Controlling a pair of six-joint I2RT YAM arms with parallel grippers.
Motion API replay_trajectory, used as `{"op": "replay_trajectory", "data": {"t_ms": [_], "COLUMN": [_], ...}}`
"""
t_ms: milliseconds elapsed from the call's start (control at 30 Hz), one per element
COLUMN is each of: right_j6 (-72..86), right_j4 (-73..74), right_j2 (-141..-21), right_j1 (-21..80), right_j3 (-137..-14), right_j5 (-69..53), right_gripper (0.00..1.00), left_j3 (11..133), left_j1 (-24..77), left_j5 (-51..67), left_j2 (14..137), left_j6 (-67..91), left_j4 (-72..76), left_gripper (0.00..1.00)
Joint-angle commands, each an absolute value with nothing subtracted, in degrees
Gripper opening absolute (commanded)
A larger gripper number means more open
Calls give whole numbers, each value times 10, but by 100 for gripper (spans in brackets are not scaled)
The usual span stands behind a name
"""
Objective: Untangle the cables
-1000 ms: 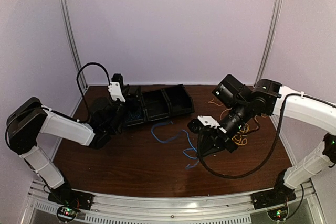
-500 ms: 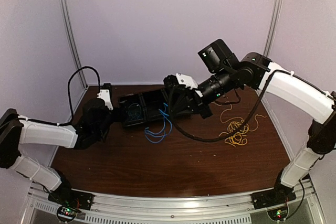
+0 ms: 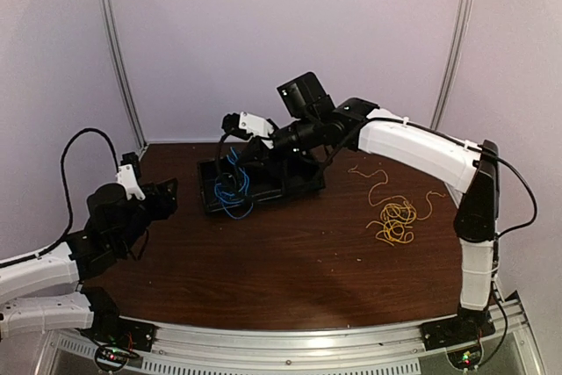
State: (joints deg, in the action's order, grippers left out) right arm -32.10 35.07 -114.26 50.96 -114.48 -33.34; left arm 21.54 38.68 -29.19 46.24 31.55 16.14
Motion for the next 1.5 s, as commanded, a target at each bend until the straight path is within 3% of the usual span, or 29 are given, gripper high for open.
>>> {"op": "replay_trajectory", "data": {"t_ms": [0,533,833,967,1400,1467], "right_j6": [-298,-252,-219,-218,-209,-209], "right_j4": [263,139,87,75,71,81], "right_j2": [-1188,-1414,-1458,-1472,-1503,-1503], "right_j1": [501,462,463,467,482,484], "right_j3": [-1197,-1348,-1382,-1384,-1372,-1369], "right_j5": [-304,-310,-317,-314,-318,-313], "right_gripper": [0,0,0,6,4,11], "left_j3": [205,195,184,181,173,172], "left_j1": [387,387,387,387,387,387], "left_j5": [-287,-266,-247,-242,-217,-216], "left_j2": [399,316,312,311,309,310], "left_j6": [342,376,389,396,412,413], "left_j4": [84,11,9,3,3,4], "left_gripper": [72,69,69,69,68,68]}}
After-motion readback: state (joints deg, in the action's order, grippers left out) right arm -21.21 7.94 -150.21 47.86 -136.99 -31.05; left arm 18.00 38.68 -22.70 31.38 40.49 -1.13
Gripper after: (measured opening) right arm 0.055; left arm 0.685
